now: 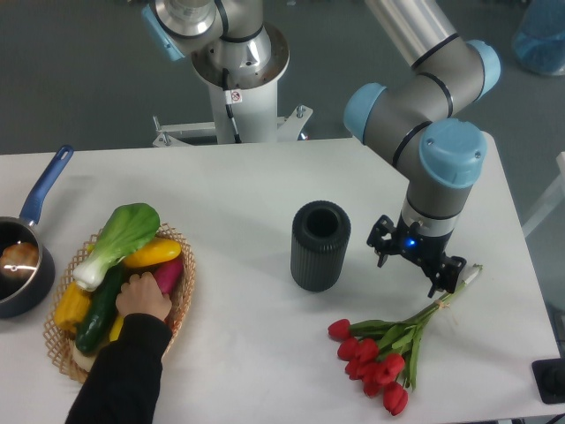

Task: Place the flowers on the table
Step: 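Open the gripper to release the tulips onto the table and lift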

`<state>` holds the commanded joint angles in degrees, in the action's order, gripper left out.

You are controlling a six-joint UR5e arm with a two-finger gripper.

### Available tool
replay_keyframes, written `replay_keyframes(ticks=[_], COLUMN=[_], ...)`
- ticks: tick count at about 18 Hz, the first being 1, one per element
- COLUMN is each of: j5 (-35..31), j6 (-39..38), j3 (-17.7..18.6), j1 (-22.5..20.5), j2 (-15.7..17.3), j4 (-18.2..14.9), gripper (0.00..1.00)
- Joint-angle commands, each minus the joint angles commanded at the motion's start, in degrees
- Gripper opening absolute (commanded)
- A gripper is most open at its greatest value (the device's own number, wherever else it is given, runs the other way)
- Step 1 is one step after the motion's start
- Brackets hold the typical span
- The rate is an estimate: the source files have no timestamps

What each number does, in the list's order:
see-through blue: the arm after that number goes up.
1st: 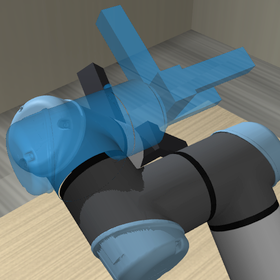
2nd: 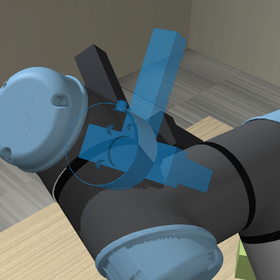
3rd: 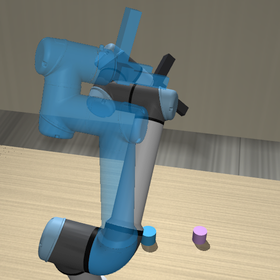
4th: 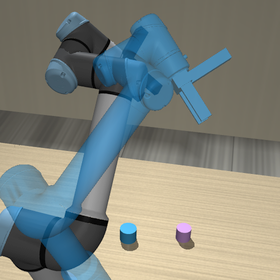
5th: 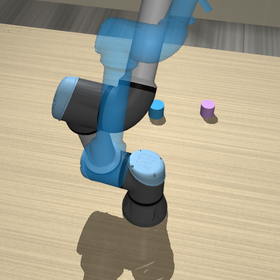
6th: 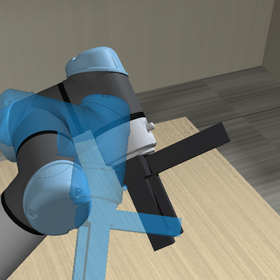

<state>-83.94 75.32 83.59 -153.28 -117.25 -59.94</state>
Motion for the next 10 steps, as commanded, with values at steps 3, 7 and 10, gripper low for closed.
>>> replay_keyframes(ticks=[3,7,10], j5=[0.09,2.28,2.90], j6=[0.09,2.98,3.16], j3=[-0.27,-0.18,-0.18], j1=[-0.35,-2.28,-2.37], j2=[0.00,0.17,0.44], j4=[0.44,0.53,0.62], gripper=[1.00,1.00,1.00])
